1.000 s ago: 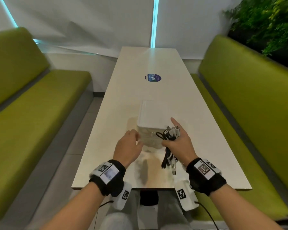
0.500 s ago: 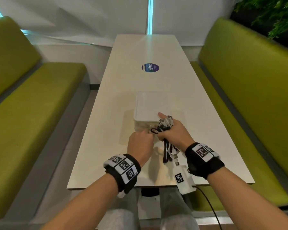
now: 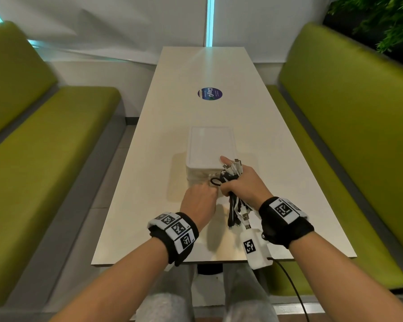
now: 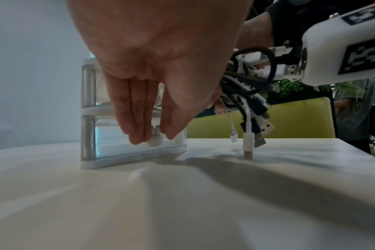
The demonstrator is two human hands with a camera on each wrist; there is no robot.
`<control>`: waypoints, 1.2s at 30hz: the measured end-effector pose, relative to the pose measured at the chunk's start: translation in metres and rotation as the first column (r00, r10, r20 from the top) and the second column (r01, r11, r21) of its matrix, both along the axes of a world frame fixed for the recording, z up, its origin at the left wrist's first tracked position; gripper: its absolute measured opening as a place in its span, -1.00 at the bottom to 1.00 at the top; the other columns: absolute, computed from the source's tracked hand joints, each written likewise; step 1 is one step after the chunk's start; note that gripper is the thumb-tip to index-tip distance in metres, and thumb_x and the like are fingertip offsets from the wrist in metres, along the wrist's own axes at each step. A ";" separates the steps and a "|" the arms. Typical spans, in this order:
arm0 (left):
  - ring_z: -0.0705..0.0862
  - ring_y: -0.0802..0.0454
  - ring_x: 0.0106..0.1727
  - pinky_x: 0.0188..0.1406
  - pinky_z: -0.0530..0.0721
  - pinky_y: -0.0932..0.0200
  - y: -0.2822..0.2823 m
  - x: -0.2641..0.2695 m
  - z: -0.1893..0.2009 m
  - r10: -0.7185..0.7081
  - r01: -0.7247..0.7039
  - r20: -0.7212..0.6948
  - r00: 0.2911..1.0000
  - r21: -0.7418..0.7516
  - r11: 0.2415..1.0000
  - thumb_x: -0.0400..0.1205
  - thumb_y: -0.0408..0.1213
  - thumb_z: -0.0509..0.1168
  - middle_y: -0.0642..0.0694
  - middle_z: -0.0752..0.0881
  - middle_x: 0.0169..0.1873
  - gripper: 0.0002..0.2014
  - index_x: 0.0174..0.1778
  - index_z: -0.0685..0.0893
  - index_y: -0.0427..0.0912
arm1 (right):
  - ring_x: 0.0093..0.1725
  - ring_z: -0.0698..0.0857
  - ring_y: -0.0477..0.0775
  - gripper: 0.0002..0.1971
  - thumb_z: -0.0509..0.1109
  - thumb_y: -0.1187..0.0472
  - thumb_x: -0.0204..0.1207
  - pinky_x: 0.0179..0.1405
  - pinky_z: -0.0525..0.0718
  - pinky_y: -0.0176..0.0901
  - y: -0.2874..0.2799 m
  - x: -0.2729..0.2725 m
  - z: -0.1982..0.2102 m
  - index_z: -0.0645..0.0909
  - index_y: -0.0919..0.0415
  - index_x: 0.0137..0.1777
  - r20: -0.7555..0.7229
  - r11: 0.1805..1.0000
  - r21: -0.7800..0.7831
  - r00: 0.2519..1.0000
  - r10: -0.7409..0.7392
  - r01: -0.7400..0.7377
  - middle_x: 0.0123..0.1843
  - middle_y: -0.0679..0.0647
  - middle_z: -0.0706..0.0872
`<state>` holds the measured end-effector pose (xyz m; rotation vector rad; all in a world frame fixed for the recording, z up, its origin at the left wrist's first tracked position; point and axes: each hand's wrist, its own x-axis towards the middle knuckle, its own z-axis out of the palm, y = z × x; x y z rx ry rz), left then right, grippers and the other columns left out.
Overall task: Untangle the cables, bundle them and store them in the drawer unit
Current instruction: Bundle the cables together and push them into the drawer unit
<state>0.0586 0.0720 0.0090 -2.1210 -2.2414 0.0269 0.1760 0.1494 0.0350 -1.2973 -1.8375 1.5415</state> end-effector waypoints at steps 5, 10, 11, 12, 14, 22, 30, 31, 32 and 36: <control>0.70 -0.14 -0.07 -0.27 0.42 0.11 -0.011 0.005 0.006 -0.017 0.018 0.036 0.999 -0.037 0.999 0.72 -0.31 0.14 -0.16 0.71 -0.06 -0.79 0.12 0.67 -0.19 | -0.32 0.60 -0.22 -0.16 0.40 0.45 0.07 -0.30 0.55 -0.28 0.000 0.001 0.002 0.56 -0.16 0.41 0.002 1.000 -0.006 1.000 0.000 0.000 -0.23 -0.37 0.62; 0.68 -0.21 -0.05 -0.28 0.40 0.04 -0.035 0.020 0.017 -0.066 0.068 0.019 0.998 -0.132 0.989 0.70 -0.30 0.12 -0.21 0.70 -0.10 -0.79 -0.02 0.66 -0.25 | -0.32 0.59 -0.10 -0.15 0.40 0.44 0.06 -0.30 0.59 -0.20 0.000 0.000 0.004 0.56 -0.19 0.40 0.012 1.000 0.000 1.000 -0.007 0.007 -0.21 -0.30 0.70; 0.68 -0.23 -0.04 -0.27 0.39 0.04 -0.040 0.022 0.019 -0.068 0.071 0.023 0.997 -0.151 0.986 0.69 -0.30 0.12 -0.23 0.69 -0.10 -0.79 -0.03 0.66 -0.26 | -0.34 0.59 -0.07 -0.15 0.40 0.44 0.05 -0.32 0.59 -0.19 -0.001 0.000 0.005 0.56 -0.21 0.39 0.017 1.000 0.003 1.000 -0.008 0.008 -0.21 -0.24 0.73; 0.66 -0.24 -0.03 -0.26 0.38 0.03 -0.045 0.024 0.021 -0.072 0.076 0.030 0.997 -0.174 0.982 0.69 -0.31 0.11 -0.24 0.69 -0.09 -0.79 -0.03 0.65 -0.27 | -0.34 0.58 -0.04 -0.15 0.40 0.43 0.05 -0.33 0.60 -0.18 -0.001 0.001 0.005 0.56 -0.23 0.39 0.023 1.000 0.007 1.000 -0.006 0.006 -0.17 -0.17 0.76; 0.64 -0.24 -0.01 -0.23 0.38 0.04 -0.055 0.028 0.022 -0.085 0.093 0.049 0.995 -0.213 0.973 0.69 -0.32 0.09 -0.24 0.67 -0.06 -0.79 -0.02 0.64 -0.28 | -0.31 0.62 -0.01 -0.16 0.40 0.41 0.04 -0.35 0.61 -0.18 -0.003 0.000 0.006 0.57 -0.22 0.38 0.032 1.000 0.019 1.000 0.000 -0.001 0.04 -0.14 0.79; 0.68 -0.19 -0.03 -0.18 0.49 0.03 -0.067 0.013 0.018 -0.091 0.119 0.166 0.982 -0.166 0.979 0.69 -0.21 0.09 -0.16 0.71 -0.04 -0.72 0.11 0.70 -0.17 | -0.27 0.67 -0.02 -0.10 0.40 0.38 0.09 -0.33 0.66 -0.18 -0.007 0.000 0.016 0.44 -0.22 0.50 0.123 0.998 0.056 0.992 0.033 -0.040 0.08 -0.10 0.75; 0.59 -0.04 0.20 0.04 0.49 0.10 -0.066 -0.024 0.012 -0.004 0.014 0.278 0.961 -0.036 0.999 0.73 -0.14 0.13 0.04 0.68 0.20 -0.69 0.32 0.68 0.06 | -0.27 0.68 0.07 -0.64 0.45 0.22 0.23 -0.31 0.65 0.00 -0.039 -0.017 0.040 0.50 -0.09 0.02 0.272 0.941 0.312 0.961 0.042 -0.129 -0.22 -0.01 0.72; 0.60 -0.07 0.19 0.02 0.49 0.10 -0.067 -0.025 0.010 -0.013 0.030 0.274 0.962 -0.060 0.998 0.74 -0.19 0.12 0.02 0.68 0.20 -0.67 0.34 0.67 0.06 | -0.28 0.66 0.09 -0.66 0.44 0.21 0.24 -0.36 0.60 -0.02 -0.040 -0.022 0.041 0.48 -0.04 -0.01 0.281 0.939 0.318 0.959 0.038 -0.131 -0.23 0.02 0.71; 0.61 -0.08 0.19 0.00 0.49 0.10 -0.067 -0.026 0.009 -0.022 0.041 0.274 0.962 -0.064 0.997 0.74 -0.22 0.11 0.01 0.68 0.20 -0.66 0.35 0.67 0.07 | -0.30 0.64 0.10 -0.68 0.44 0.21 0.26 -0.42 0.55 -0.06 -0.039 -0.029 0.040 0.46 0.01 -0.02 0.302 0.938 0.321 0.953 0.032 -0.133 -0.24 0.05 0.69; 0.63 -0.07 0.21 0.04 0.51 0.09 -0.065 -0.032 0.008 -0.027 0.039 0.290 0.957 -0.034 0.999 0.72 -0.34 0.10 0.04 0.69 0.23 -0.61 0.36 0.67 0.10 | -0.34 0.64 0.07 -0.73 0.42 0.20 0.25 -0.50 0.46 -0.18 -0.030 -0.051 0.028 0.47 0.15 -0.07 0.501 0.928 0.280 0.862 0.077 -0.245 -0.26 0.07 0.67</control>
